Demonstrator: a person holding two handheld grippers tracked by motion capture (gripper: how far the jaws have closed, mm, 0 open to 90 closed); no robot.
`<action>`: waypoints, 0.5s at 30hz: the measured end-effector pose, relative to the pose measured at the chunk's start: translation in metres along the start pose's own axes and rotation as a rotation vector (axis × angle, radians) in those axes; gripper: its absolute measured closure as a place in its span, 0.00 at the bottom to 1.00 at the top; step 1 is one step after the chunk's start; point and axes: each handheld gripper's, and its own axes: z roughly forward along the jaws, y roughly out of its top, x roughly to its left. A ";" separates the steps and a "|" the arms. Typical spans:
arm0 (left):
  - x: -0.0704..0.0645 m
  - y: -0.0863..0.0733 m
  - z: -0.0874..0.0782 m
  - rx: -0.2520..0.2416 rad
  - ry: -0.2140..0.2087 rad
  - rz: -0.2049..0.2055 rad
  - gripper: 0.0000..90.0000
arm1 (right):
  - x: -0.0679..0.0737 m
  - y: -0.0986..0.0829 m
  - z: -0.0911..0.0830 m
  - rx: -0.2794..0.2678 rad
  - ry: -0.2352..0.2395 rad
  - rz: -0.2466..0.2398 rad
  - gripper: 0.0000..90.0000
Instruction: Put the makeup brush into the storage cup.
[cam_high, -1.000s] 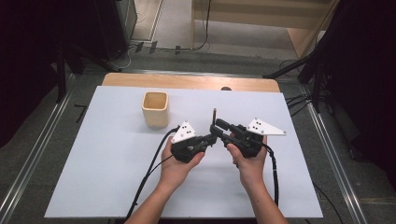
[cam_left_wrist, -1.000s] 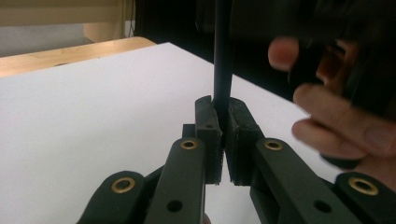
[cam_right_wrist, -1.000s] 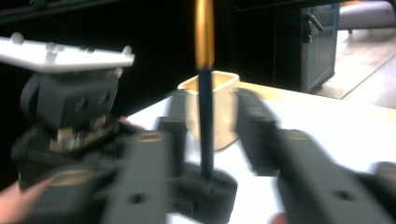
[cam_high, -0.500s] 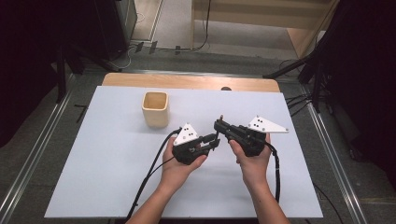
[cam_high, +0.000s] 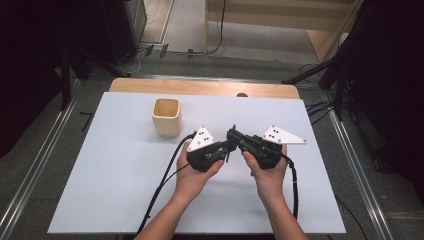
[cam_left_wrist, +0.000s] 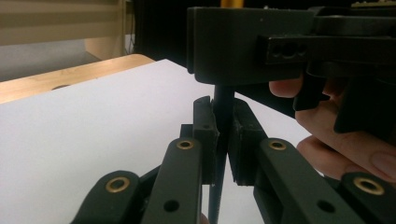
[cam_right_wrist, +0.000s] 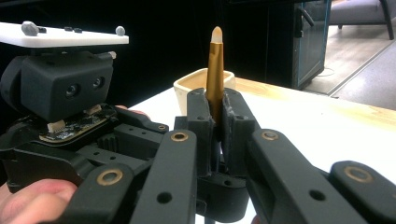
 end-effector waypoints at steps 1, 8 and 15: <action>0.000 0.000 0.000 0.003 0.000 0.008 0.93 | 0.000 0.000 0.000 0.000 0.000 0.000 0.94; 0.007 0.000 -0.006 0.010 0.010 0.009 0.93 | -0.004 0.004 -0.009 -0.019 -0.016 -0.014 0.48; 0.017 0.000 -0.018 0.005 0.033 0.007 0.93 | -0.011 0.004 -0.024 -0.004 -0.114 -0.044 0.00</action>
